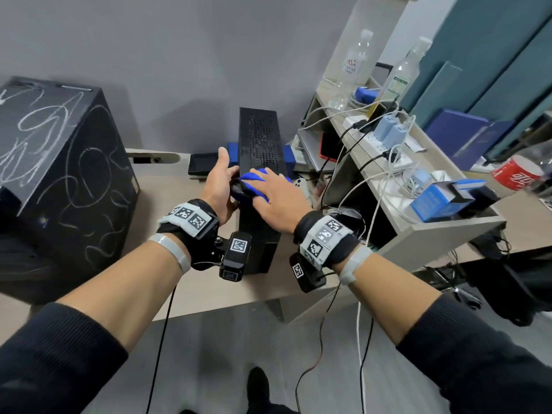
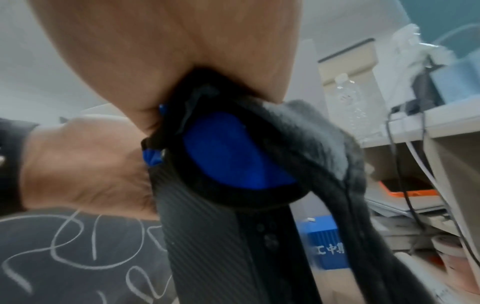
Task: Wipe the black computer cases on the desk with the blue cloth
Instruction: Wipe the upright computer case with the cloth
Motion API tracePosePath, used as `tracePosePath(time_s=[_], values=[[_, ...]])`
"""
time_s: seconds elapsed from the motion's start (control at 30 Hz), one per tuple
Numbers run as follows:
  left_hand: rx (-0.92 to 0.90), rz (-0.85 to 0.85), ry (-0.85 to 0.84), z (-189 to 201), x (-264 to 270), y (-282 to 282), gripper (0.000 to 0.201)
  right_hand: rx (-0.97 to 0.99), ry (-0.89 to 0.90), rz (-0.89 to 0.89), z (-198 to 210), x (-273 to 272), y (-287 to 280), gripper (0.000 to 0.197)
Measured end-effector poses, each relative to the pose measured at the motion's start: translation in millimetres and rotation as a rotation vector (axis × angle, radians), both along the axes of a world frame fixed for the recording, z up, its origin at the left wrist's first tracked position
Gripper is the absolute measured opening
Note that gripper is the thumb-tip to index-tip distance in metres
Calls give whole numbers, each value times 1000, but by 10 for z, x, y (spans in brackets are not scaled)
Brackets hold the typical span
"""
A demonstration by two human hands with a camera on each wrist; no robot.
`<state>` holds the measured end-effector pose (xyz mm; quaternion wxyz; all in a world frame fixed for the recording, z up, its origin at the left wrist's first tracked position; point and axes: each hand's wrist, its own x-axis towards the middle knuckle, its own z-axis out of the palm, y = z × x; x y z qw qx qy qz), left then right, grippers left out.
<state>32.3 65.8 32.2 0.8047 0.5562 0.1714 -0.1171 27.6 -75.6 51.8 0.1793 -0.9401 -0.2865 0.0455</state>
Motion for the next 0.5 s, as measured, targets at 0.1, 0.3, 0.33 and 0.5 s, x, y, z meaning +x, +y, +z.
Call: tracePosePath(time_s=[0.1, 0.3, 0.33, 0.5], values=[[-76, -10, 42, -1, -25, 49, 81, 37, 23, 116, -79, -197, -13, 52], [-190, 47, 5, -42, -165, 14, 70, 530, 102, 122, 13, -412, -25, 52], [-188, 52, -12, -44, -215, 46, 74, 569, 125, 71, 75, -403, 21, 51], [-54, 141, -12, -48, -350, 310, 82, 771, 86, -162, 212, -263, 407, 22]])
